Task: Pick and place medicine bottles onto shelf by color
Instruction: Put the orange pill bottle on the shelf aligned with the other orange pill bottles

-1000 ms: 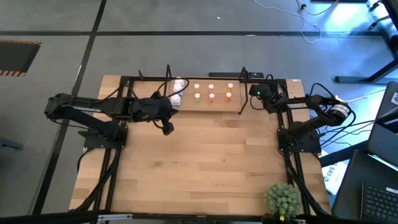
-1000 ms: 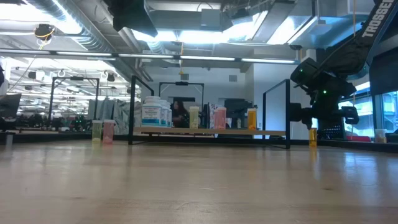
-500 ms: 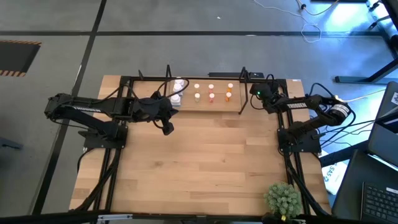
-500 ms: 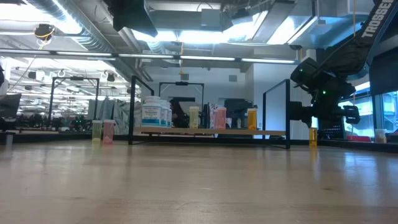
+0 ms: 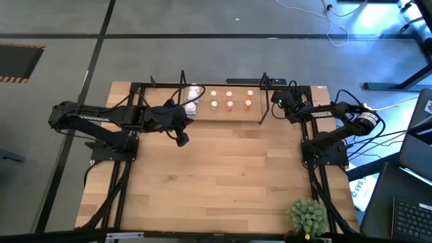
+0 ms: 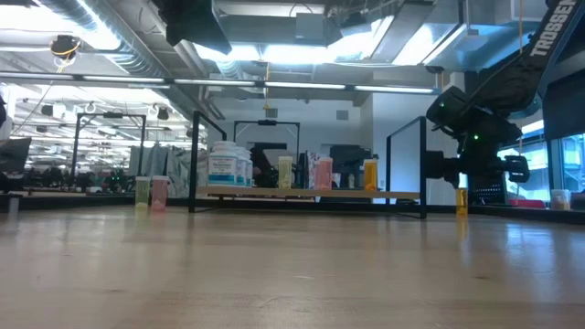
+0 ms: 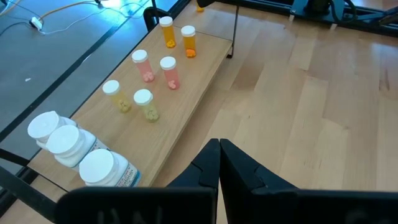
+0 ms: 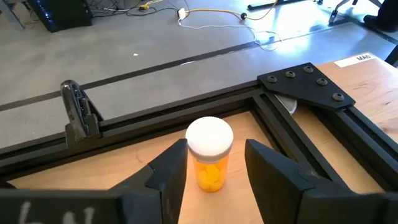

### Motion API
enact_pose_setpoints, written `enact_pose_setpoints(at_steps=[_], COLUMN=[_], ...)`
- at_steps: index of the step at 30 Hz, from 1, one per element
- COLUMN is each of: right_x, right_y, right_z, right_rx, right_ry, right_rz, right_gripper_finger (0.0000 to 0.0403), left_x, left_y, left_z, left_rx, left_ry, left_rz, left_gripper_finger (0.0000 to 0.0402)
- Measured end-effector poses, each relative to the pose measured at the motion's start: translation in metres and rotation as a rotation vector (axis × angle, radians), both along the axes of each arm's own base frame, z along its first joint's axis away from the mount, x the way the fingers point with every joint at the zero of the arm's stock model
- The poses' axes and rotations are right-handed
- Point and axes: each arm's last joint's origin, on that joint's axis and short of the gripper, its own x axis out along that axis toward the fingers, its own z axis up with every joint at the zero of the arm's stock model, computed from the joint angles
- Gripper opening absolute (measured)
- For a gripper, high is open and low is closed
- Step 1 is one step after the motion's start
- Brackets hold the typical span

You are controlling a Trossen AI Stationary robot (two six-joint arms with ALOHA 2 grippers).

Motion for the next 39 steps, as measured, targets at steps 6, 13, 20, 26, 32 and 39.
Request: enact_pose_setpoints(at_steps=[6, 13, 20, 26, 32, 39], right_x=[0.0000, 0.0002, 0.0011, 0.0007, 0.0007, 0.0033], right_y=[0.0000, 0.0001, 0.0001, -0.0003, 0.0001, 0.0037], right_z=[0.0000, -0.0001, -0.0008, -0.0008, -0.0015, -0.0039], right_rx=[-0.001, 0.004, 0.021, 0.023, 0.035, 0.091], right_ry=[-0.003, -0.006, -0.026, -0.025, -0.025, 0.002], right_rz=[-0.002, 0.005, 0.030, 0.029, 0.039, 0.114], right_gripper_finger=[0.0141, 0.0128, 0.0105, 0.0096, 0.0094, 0.0094], left_x=[0.0000, 0.0000, 0.0000, 0.0000, 0.0000, 0.0000], left_y=[-0.0001, 0.0000, 0.0000, -0.0001, -0.0001, -0.0001], left_z=[0.0000, 0.0000, 0.0000, 0.0000, 0.0000, 0.0000], left_rx=[0.000, 0.000, 0.000, 0.000, 0.000, 0.000], left_ry=[0.000, 0.000, 0.000, 0.000, 0.000, 0.000], left_rz=[0.000, 0.000, 0.000, 0.000, 0.000, 0.000], left_gripper_finger=[0.0000, 0.0000, 0.0000, 0.0000, 0.0000, 0.0000])
